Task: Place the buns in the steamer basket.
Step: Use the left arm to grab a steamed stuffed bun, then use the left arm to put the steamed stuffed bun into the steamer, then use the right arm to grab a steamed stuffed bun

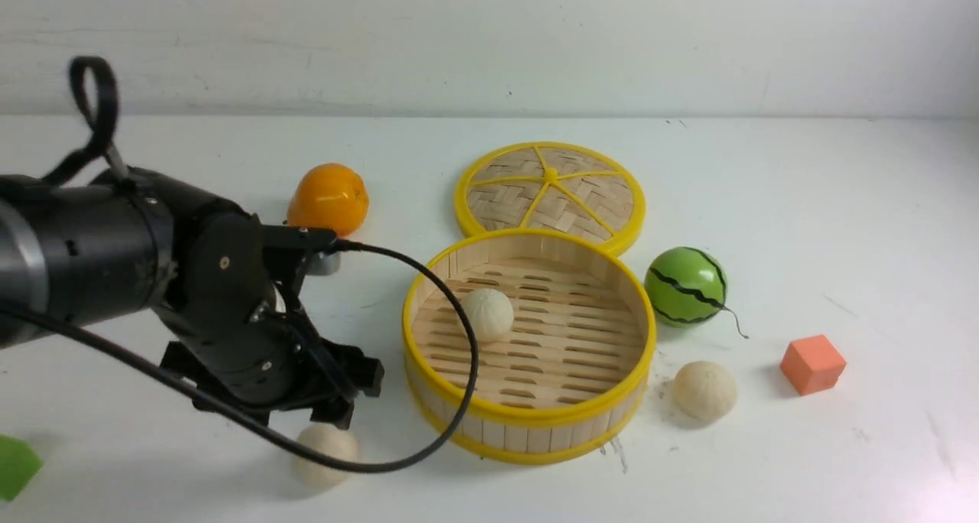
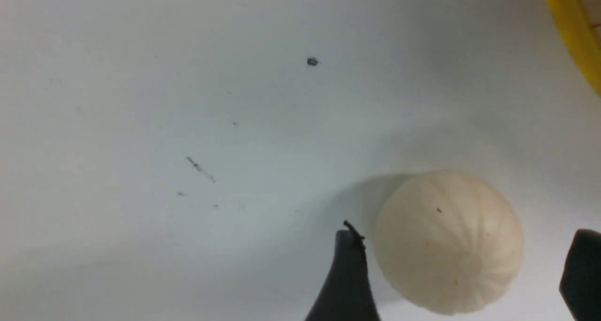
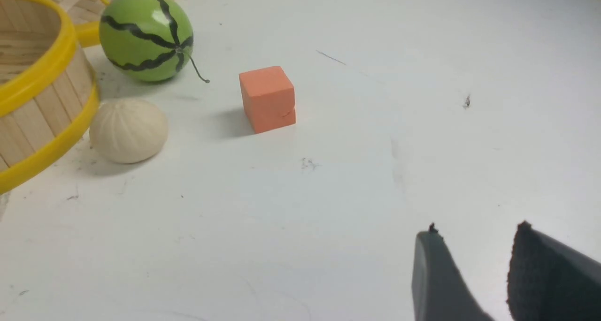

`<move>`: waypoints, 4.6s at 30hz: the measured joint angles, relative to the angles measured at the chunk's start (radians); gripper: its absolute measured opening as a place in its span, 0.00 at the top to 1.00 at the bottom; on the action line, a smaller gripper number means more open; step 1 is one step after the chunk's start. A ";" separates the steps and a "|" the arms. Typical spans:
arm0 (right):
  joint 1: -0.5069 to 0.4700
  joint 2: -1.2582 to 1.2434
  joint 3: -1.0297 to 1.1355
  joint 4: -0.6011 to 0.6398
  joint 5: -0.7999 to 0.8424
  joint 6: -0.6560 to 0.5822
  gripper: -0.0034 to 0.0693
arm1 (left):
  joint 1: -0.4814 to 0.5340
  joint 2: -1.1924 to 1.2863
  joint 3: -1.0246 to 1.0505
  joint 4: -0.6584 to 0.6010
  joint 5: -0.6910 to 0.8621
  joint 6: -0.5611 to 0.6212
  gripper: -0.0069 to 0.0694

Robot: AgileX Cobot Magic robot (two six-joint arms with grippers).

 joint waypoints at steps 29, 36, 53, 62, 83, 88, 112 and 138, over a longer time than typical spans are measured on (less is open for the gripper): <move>0.000 0.000 0.000 0.000 0.000 0.000 0.62 | -0.242 0.142 -0.669 -0.080 0.334 0.127 0.91; 0.000 0.000 0.000 0.000 0.000 0.000 0.62 | -0.258 0.321 -0.691 -0.088 0.289 0.127 0.88; 0.000 0.000 0.000 0.000 0.000 0.000 0.62 | -0.258 0.454 -0.770 -0.092 0.352 0.127 0.26; 0.000 0.000 0.000 0.000 0.000 0.000 0.62 | -0.258 0.359 -0.950 -0.043 0.537 0.127 0.23; 0.000 0.000 0.000 -0.001 0.000 0.000 0.62 | -0.258 -0.546 -0.286 -0.015 0.451 0.127 0.73; 0.000 0.000 0.000 0.008 0.000 0.022 0.62 | -0.258 -0.783 0.023 -0.018 0.349 0.127 0.93; 0.000 0.044 -0.195 0.735 0.116 0.088 0.67 | -0.258 -1.352 0.534 -0.082 0.138 0.127 0.93; 0.450 1.446 -1.279 0.077 0.839 -0.318 0.90 | -0.258 -1.353 0.534 -0.066 0.158 0.127 0.93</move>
